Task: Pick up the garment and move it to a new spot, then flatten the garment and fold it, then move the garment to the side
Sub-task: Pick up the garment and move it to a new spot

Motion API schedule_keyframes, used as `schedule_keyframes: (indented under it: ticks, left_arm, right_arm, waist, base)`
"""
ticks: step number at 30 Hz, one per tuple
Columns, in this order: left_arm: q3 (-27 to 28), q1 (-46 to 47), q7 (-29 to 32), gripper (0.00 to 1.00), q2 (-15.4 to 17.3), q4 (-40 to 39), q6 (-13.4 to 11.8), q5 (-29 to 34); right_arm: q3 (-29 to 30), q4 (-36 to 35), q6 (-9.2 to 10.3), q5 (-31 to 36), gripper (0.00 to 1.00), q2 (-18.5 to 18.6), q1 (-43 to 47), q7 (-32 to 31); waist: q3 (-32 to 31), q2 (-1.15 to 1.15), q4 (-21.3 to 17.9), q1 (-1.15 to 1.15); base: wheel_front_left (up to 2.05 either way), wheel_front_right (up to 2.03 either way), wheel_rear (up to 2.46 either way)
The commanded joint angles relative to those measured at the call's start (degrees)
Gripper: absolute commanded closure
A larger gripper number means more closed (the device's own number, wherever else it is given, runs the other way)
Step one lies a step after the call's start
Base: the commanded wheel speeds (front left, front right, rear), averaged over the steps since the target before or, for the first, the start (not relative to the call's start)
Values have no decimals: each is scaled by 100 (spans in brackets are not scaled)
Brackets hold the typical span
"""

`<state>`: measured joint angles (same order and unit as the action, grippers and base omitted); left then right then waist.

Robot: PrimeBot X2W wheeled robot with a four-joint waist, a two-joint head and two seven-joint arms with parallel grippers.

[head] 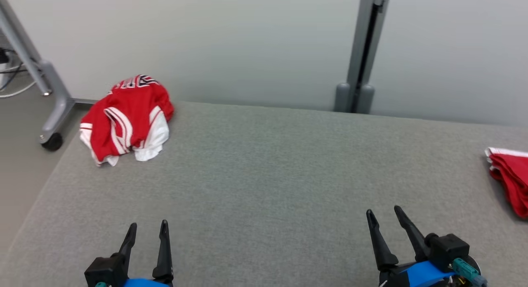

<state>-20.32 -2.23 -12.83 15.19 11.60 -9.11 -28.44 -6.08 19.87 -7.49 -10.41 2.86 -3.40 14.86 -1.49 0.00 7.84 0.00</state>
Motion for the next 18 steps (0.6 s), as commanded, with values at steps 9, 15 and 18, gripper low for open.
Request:
schedule_keyframes:
  ticks: [9, 15, 18]
  left_arm:
    - [71, -271, 138, 0, 245, -263, -148, 21]
    - [87, -388, 209, 0, 356, -408, -202, -5]
    - [88, -430, 231, 0, 365, -442, -228, -13]
  right_arm:
    - [-220, 19, -1, -243, 0, 8, 236, 37]
    - [-377, 71, -1, -345, 0, 8, 242, 38]
    - [-416, 88, -1, -355, 0, 9, 220, 40]
  waist:
    - [-103, 0, 1434, 0]
    - [-173, 0, 1916, 0]
    - [-184, 0, 1979, 0]
  base:
    - [0, 0, 0]
    - [0, 0, 0]
    - [0, 0, 0]
